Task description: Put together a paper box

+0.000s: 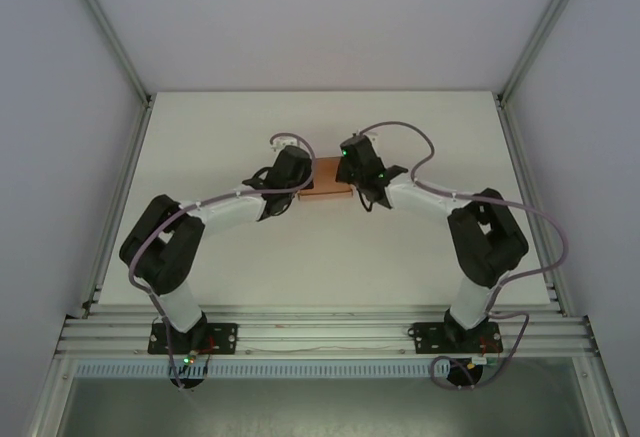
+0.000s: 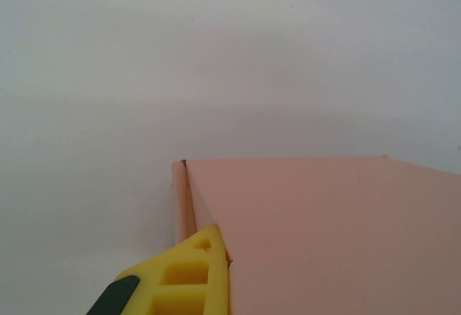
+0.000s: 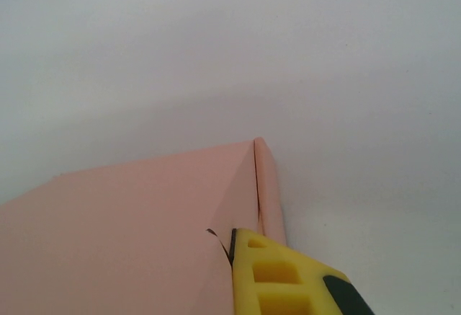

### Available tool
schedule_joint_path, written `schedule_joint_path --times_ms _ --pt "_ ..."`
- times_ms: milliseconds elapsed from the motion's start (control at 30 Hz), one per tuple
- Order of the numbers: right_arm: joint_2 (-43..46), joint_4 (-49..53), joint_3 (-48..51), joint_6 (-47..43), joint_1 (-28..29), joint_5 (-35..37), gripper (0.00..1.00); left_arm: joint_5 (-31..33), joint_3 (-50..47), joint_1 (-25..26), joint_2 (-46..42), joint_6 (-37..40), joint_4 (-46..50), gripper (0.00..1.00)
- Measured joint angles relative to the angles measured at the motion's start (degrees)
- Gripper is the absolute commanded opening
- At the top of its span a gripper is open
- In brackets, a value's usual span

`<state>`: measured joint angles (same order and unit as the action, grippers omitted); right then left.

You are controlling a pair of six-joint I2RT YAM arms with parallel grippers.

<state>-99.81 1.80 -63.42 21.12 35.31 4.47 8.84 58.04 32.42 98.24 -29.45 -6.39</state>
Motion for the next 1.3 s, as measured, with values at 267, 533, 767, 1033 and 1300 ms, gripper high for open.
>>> schedule_joint_path --times_ms 267,533,767,1033,1300 --pt "1.9 -8.4 8.0 -3.0 2.5 4.4 0.0 -0.2 -3.5 1.6 -1.5 -0.1 -0.8 0.15" --pt "1.4 -9.2 8.7 -3.0 3.6 6.8 0.0 -3.0 -4.5 4.0 -6.5 -0.4 6.5 0.59" --pt "1.0 -9.2 9.2 -3.5 4.4 7.6 0.0 -5.4 -4.5 4.0 -16.3 -0.8 14.0 1.0" --pt "-0.6 -12.3 11.6 -6.7 4.8 7.7 0.0 -9.1 4.9 -1.0 -16.4 -2.3 21.9 1.0" --pt "-1.9 -12.4 12.6 -9.3 4.8 8.2 0.0 -21.6 16.5 -13.3 0.1 -1.8 21.5 0.98"
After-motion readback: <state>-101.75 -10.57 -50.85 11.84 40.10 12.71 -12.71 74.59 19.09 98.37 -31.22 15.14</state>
